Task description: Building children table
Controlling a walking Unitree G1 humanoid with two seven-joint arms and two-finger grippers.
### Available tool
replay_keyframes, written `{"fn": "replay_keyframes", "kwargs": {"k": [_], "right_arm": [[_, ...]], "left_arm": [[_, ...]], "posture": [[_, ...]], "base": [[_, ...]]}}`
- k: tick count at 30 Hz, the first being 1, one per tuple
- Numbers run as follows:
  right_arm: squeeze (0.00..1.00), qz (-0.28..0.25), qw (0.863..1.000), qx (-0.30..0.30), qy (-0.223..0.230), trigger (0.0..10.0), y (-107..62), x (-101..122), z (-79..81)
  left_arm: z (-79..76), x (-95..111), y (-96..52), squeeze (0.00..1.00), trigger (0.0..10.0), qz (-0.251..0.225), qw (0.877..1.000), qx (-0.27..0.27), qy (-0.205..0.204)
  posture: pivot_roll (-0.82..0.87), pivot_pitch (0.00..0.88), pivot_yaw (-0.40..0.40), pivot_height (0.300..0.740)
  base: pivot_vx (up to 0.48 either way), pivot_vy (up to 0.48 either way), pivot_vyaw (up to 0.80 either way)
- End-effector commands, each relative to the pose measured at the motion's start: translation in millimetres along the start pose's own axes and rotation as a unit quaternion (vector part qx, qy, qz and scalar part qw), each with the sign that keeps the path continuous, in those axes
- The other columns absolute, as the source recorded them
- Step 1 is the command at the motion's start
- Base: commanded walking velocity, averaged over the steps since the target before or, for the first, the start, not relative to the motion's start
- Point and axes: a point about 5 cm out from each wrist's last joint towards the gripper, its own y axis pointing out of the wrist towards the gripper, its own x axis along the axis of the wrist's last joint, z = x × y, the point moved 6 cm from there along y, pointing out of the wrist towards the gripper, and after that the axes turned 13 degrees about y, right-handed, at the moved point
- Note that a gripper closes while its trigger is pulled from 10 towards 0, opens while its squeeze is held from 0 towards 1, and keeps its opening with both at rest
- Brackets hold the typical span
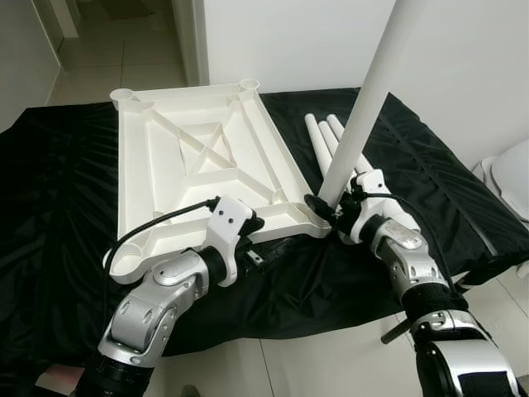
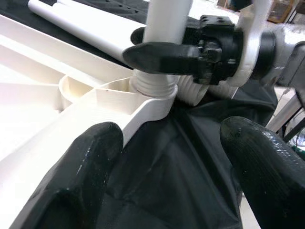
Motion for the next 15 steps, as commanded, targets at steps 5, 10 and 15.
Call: {"fn": "replay_keyframes", "kwargs": {"k": [5,10,15], "right_arm": [[0.00,-0.020,0.994,-0.101,0.019,10.0,1.0,-2.4,-7.0],[0.00,-0.033,0.989,-0.137,0.036,10.0,0.9,-3.5,-6.0],[0.00,-0.062,0.974,-0.216,0.035,10.0,-5.4,-3.6,-5.8]], "left_arm": [[-7.5,2.5,0.9,0.00,10.0,-0.006,1.000,-0.012,-0.001],[-9.6,2.0,1.2,0.00,10.0,-0.005,1.000,-0.016,-0.001],[-10.0,1.8,1.2,0.00,10.0,-0.005,1.000,-0.018,0.000]], "posture": [[-0.04,0.033,-0.021,0.740],[-0.04,0.030,-0.021,0.740],[-0.04,0.028,-0.022,0.740]], "base": [[0.000,0.000,0.00],[0.000,0.000,0.00],[0.000,0.000,0.00]]}}
